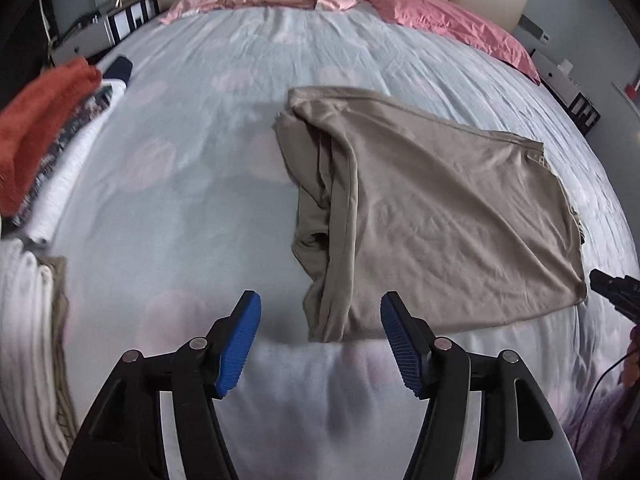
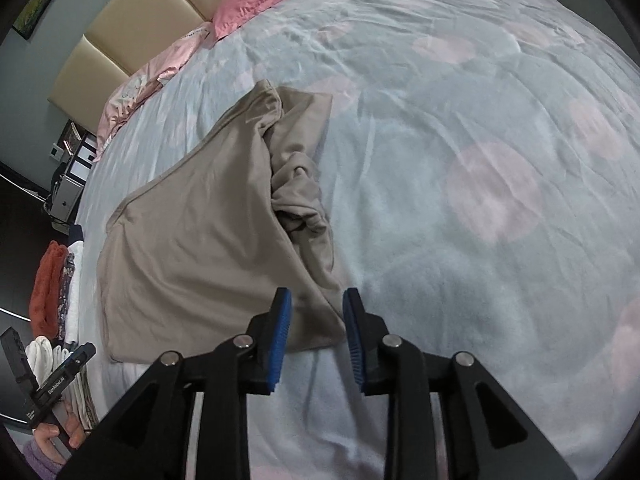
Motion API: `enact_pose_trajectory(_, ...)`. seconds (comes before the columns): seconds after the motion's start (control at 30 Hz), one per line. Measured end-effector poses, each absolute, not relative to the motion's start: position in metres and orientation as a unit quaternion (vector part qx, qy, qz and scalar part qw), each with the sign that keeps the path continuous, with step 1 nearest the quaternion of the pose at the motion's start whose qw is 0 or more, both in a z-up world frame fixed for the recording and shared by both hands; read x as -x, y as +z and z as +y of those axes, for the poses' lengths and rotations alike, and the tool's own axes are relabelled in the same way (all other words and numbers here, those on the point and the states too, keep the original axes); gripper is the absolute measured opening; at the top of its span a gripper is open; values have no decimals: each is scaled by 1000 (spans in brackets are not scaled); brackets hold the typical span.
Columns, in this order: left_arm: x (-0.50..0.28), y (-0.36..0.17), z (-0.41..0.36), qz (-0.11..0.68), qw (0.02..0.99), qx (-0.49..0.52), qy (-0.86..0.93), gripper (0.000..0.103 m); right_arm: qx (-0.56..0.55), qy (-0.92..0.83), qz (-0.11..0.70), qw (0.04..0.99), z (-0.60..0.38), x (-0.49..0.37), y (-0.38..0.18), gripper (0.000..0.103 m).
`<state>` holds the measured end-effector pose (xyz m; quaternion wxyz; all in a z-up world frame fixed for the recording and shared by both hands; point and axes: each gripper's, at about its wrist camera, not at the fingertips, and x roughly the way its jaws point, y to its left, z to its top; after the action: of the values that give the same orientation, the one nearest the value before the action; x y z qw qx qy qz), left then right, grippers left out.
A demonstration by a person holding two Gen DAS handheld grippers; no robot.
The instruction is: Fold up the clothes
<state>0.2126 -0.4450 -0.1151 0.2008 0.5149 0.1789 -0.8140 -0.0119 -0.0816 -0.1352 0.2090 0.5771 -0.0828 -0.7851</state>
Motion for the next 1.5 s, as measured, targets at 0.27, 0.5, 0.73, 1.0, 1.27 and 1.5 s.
enact_pose_trajectory(0.27,-198,-154,-445,206,199,-563,-775,64,-604,-769,-68,197,-102,24,-164,27)
enact_pose_trajectory(0.5,-195,-154,-437,201,197,-563,-777,64,-602,-768,-61,211,-109,22,-165,43)
enact_pose_trajectory(0.73,-190,-151,-422,177,187,-563,-785,35,-581,-787,50,202,-135,3,-162,33)
enact_pose_trajectory(1.0,-187,-145,-404,148,178,-562,-794,8,-584,-781,6,222,-123,-2,-160,7)
enact_pose_trajectory(1.27,-205,-113,-415,182,163,-538,-806,7,-564,-792,-34,232,-100,-16,-132,6)
enact_pose_trajectory(1.5,-225,-91,-424,224,140,-548,-793,7,-568,-789,-46,230,-92,-19,-108,6)
